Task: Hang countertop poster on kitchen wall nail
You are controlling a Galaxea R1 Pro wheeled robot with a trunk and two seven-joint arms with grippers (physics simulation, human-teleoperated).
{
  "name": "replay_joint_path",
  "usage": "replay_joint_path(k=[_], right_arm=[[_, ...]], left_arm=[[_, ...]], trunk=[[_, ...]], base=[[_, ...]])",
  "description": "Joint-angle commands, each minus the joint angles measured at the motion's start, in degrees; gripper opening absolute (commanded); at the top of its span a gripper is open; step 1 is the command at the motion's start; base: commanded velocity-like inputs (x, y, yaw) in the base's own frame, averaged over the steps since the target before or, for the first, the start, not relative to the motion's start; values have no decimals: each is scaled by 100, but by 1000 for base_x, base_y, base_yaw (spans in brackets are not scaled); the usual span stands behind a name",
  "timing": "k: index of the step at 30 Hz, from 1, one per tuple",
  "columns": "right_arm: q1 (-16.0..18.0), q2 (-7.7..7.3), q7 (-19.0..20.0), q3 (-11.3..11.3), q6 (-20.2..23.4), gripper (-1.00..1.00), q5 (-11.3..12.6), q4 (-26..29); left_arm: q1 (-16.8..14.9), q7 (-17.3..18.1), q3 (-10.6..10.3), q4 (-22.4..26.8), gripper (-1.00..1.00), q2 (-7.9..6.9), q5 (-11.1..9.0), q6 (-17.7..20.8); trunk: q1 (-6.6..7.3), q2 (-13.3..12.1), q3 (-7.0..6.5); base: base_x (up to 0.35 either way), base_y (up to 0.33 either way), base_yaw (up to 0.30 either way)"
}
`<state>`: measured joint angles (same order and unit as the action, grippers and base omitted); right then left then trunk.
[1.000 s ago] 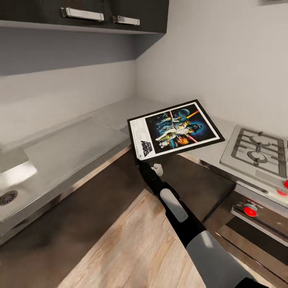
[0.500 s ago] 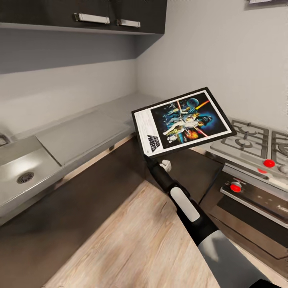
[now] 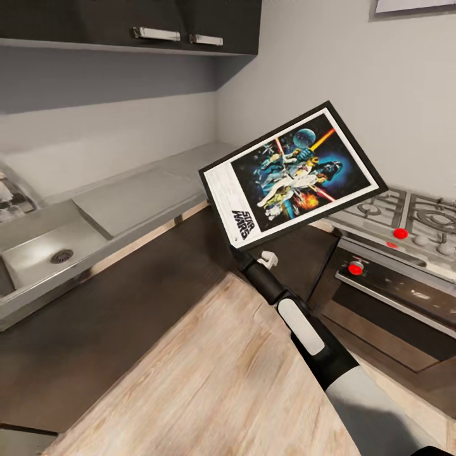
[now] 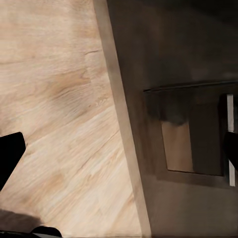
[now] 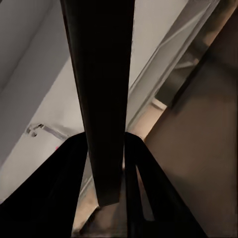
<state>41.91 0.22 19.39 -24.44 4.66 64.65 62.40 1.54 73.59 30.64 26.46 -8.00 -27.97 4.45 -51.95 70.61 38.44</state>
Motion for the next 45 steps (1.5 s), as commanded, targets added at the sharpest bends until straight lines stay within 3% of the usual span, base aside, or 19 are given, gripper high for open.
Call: replay_joint_path(k=[1, 6, 8, 10, 15, 16, 17, 20, 22, 23, 25, 26, 29, 32, 35, 38, 40, 43, 45], right_arm=[[3, -74, 107, 1, 35, -100, 51, -12], [2, -359, 373, 1, 35, -100, -26, -47], [2, -573, 595, 0, 35, -100, -145, -57], [0, -645, 743, 0, 35, -100, -232, -67], [-85, -1000, 1285, 0, 38, -100, -989, -126], [-98, -1059, 1326, 0, 40, -100, -1040, -130], [-184, -1332, 1661, 0, 37, -100, -1188, -212], [-281, -1547, 2120, 0, 34, -100, -1244, -460], [-350, -1779, 2843, 0, 9, -100, -1273, -1094], [-357, -1804, 3004, 0, 2, -100, -1275, -1240], [-378, -1872, 3767, 0, -84, -100, -1428, -1962], [-381, -1879, 3888, 0, -149, -100, -1517, -2116], [-391, -1883, 4259, 0, -657, -100, -2002, -2870], [-393, -1890, 4339, 0, -781, -100, -2119, -3072], [-394, -1892, 4381, 5, -855, -100, -2194, -3202], [-394, -1899, 4392, 12, -867, -100, -2201, -3220], [-394, -1907, 4396, 16, -864, -100, -2220, -3217], [-394, -1950, 4402, 21, -857, -100, -2309, -3206], [-394, -2080, 4433, 25, -854, -100, -2354, -3202]], left_arm=[[4, 13, -6, 8, 100, 0, -25, 47], [4, 8, -6, 8, 100, 0, -25, 43], [4, 11, -6, 10, 100, 0, -26, 40], [4, 12, -6, 10, 100, 0, -25, 39], [4, 24, -6, 14, 100, -5, -29, 38], [4, 26, -6, 15, 100, -6, -30, 38], [4, 35, -6, 13, 100, -12, -27, 41], [4, 45, -6, 14, 100, -43, -29, 38], [4, 93, -17, 49, 100, -89, -28, 19], [4, 116, -23, 64, 100, -94, -25, 14], [4, 197, -61, 109, 100, -109, -14, -15], [4, 206, -71, 134, 100, -112, -12, -18], [4, 223, -202, 929, 100, -116, 2, 21], [4, 212, -487, 1638, 100, -118, 7, 116], [4, 201, -805, 2489, 100, -129, 20, 885], [4, 200, -856, 2629, 100, -142, 199, 1070], [4, 201, -848, 2664, 100, -125, 597, 1111], [4, 213, -830, 2673, 100, -108, 806, 1117], [4, 218, -818, 2672, 100, -102, 896, 1120]], trunk=[[3, 3, 4], [3, 3, 4], [3, 3, 4], [3, 3, 4], [3, 3, 4], [3, 3, 4], [3, 3, 4], [3, 3, 4], [3, 3, 4], [3, 3, 4], [3, 3, 4], [3, 3, 4], [3, 3, 4], [3, 3, 4], [3, 3, 4], [3, 3, 4], [3, 3, 4], [3, 3, 4], [3, 3, 4]], base=[[-337, 0, 0], [-337, 0, 0], [-338, 0, 0], [-338, 0, 0], [-338, 0, 0], [-338, 0, 0], [-338, 0, 0], [-338, 0, 0], [-338, 0, 0], [-338, 0, 0], [-338, 0, 0], [-338, 0, 0], [-333, 0, 0], [-294, 0, 0], [-126, 0, 0], [-31, 0, 0], [-11, 0, 0], [-4, 0, 0], [-2, 0, 0]])
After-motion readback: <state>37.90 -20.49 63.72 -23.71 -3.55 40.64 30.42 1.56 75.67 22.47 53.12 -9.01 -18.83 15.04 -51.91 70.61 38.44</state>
